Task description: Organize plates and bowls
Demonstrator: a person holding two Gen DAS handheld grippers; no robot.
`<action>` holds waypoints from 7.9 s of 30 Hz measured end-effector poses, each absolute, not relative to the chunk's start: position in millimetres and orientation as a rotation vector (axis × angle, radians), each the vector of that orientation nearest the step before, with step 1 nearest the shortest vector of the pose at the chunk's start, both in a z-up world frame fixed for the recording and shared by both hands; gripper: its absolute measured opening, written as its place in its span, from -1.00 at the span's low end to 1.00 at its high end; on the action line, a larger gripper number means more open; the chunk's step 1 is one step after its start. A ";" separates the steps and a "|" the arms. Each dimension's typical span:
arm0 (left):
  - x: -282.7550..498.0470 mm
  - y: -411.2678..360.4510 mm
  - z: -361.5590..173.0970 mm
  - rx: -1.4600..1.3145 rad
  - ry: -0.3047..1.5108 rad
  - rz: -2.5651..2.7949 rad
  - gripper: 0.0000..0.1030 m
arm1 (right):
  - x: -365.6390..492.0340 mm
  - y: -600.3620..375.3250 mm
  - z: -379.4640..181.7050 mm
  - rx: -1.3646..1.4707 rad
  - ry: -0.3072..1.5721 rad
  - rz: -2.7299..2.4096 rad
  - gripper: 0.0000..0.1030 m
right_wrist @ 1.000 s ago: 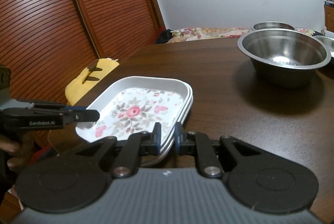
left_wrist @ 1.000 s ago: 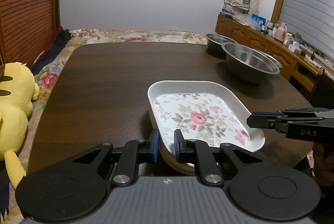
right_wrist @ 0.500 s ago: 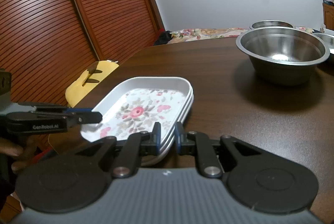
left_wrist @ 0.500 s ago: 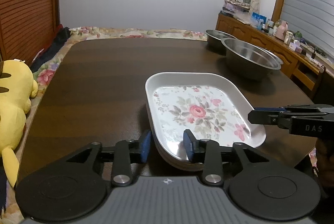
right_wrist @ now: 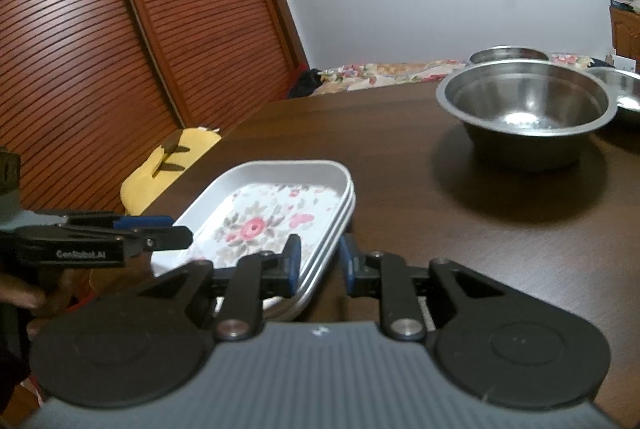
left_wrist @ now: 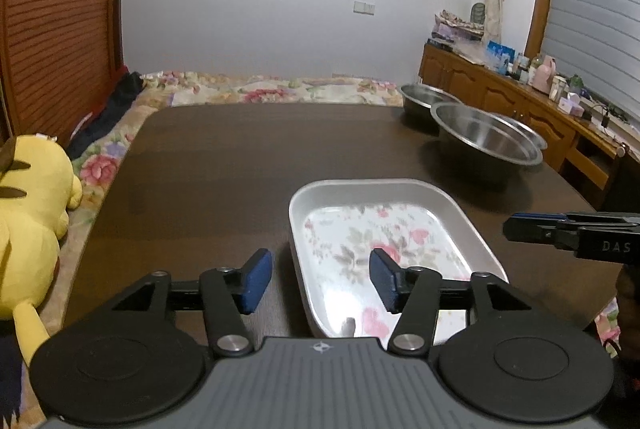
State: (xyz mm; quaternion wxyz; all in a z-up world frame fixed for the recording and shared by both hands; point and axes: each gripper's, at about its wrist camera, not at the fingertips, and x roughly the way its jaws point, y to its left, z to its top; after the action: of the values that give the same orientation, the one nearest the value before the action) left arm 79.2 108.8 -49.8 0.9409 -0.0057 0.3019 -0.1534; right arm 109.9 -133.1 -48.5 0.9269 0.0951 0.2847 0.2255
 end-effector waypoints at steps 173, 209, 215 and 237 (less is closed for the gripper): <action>125.8 -43.7 -45.4 0.019 0.625 -0.531 -0.11 | 103.5 -294.9 -47.4 0.327 0.478 0.238 -0.36; 225.9 -125.2 2.2 0.151 0.576 -0.609 0.15 | 182.4 -354.0 -13.8 0.175 0.386 0.102 0.11; 252.3 -150.0 -5.7 0.179 0.619 -0.639 0.15 | 213.2 -365.2 -33.9 0.198 0.438 0.092 0.11; 322.2 -215.6 -40.3 0.241 0.765 -0.738 0.09 | 252.1 -385.4 -59.7 0.330 0.484 0.118 0.11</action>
State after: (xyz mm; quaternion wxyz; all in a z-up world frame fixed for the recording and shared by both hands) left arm 322.2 -215.6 -40.3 0.8553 0.1148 0.3637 -0.3508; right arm 252.1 -385.4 -59.7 0.9558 0.1625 0.2382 0.0579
